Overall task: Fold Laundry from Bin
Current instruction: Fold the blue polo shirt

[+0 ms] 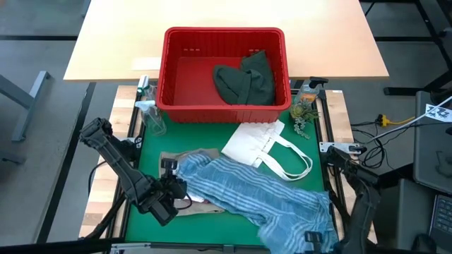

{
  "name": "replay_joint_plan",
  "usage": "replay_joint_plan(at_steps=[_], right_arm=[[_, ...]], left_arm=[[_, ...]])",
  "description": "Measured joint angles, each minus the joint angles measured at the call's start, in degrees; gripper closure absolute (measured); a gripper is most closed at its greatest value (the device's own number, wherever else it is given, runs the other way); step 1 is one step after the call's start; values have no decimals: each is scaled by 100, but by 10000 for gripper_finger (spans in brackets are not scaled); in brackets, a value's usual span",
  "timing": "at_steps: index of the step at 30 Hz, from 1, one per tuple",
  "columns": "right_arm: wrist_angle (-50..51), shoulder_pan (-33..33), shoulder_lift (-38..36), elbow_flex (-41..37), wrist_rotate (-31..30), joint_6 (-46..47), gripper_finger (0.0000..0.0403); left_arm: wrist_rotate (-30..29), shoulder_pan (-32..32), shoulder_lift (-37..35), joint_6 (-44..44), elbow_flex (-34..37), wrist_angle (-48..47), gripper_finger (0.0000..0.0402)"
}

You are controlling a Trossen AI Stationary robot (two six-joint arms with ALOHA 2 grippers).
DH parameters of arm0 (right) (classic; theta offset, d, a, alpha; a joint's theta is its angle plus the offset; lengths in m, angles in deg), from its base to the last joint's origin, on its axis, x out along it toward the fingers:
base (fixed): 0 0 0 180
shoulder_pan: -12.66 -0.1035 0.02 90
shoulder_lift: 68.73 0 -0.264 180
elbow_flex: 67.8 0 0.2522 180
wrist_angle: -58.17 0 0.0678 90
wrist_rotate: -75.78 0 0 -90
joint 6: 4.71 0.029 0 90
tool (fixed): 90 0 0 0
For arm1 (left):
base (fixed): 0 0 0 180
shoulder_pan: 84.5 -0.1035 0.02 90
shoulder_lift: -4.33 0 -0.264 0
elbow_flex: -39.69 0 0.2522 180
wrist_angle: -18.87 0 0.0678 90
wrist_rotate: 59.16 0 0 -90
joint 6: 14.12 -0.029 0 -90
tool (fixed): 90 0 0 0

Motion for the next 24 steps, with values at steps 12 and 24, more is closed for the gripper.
replay_joint_plan(at_steps=[12,24], right_arm=[[-11,-617,0,0,205,1475,403],[-77,-697,0,-4,215,1691,403]], left_arm=[[392,227,7,389,130,359,401],[817,464,18,1012,1260,1227,400]])
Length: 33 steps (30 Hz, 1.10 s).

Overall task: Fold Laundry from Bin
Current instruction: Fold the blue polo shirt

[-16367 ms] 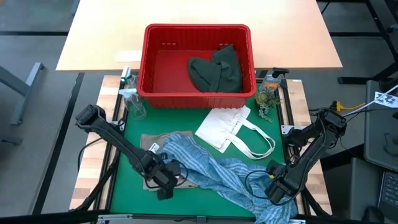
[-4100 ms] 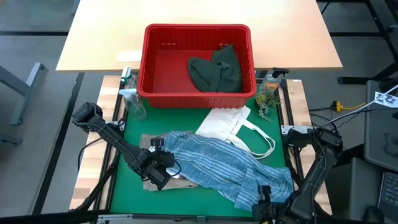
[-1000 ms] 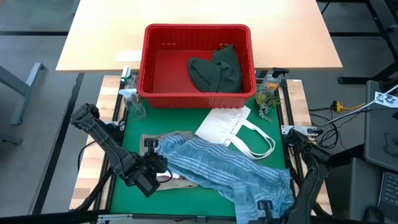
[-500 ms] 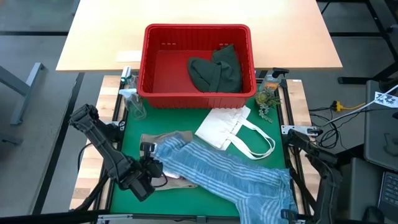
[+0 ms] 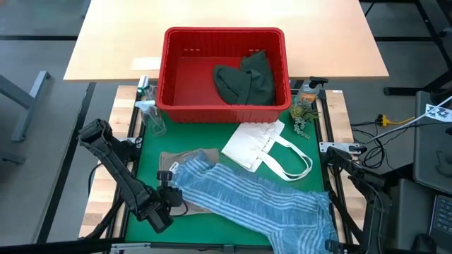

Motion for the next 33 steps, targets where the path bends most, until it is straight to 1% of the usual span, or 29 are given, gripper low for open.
replay_joint_plan(at_steps=[3,6,10,15,19,23,27,29,33], right_arm=[[-4,0,0,0,0,-1,403],[-4,0,0,0,15,-5,403],[-7,0,0,0,97,-8,403],[-7,0,2,-2,153,-14,403],[-7,0,2,-2,155,-18,403],[-7,0,2,-2,155,-20,403],[-7,0,2,-2,155,-20,403],[-7,0,4,-2,155,-20,401],[13,0,4,-2,155,-19,394]], left_arm=[[40,-7,-1,171,274,71,395],[66,-9,2,326,522,356,391],[71,-7,2,377,676,718,381],[5,-31,-1,638,674,821,350],[237,-97,-1,643,585,754,324],[274,-111,-1,419,371,551,313],[270,-142,-3,326,160,377,312],[112,-191,-5,298,75,340,315],[-425,-356,-5,179,34,329,320]])
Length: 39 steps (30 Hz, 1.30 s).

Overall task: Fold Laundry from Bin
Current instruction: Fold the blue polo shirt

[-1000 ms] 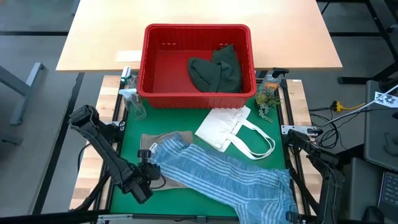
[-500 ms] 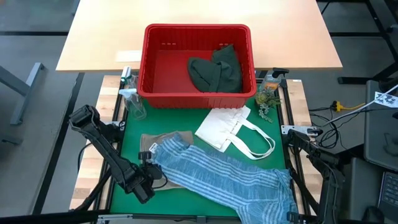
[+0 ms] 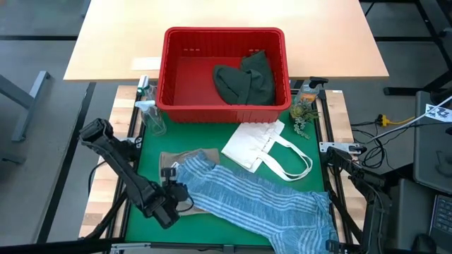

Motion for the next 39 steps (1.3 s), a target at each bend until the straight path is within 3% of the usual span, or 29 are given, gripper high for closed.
replay_joint_plan(at_steps=[6,15,21,24,30,39], right_arm=[[453,0,2,0,0,335,364],[1271,0,4,-2,541,-133,304],[1373,131,4,-226,-1227,-1059,303],[1392,370,4,-613,-1558,-1744,302],[1388,914,9,-1449,-1017,-3031,302],[979,1283,9,-2566,-733,-3761,302]], left_arm=[[-159,-528,0,-130,0,-454,327],[-156,-1337,0,-1508,0,-425,360],[-138,-1822,0,-2194,0,258,379],[-39,-2068,0,-2545,-2,673,387],[903,-2521,-2,-2708,87,1150,397],[758,-3002,-2,-2713,1037,1869,400]])
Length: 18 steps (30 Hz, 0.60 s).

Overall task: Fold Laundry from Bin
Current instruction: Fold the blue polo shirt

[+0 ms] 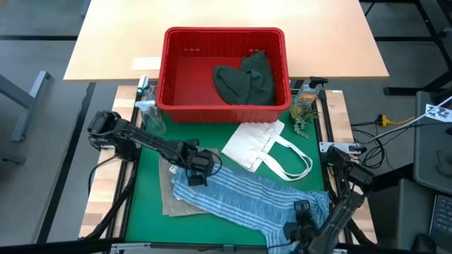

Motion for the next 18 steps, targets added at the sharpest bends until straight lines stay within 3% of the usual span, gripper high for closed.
replay_joint_plan(at_steps=[4,9,18], right_arm=[[-401,257,0,-776,243,-333,302],[-682,745,-5,-1563,328,-901,302],[-687,1380,-182,-1783,-16,-1661,302]], left_arm=[[-361,-166,2,188,318,-81,400],[-398,-339,0,354,559,-234,400],[-443,-455,0,674,877,-1070,400]])
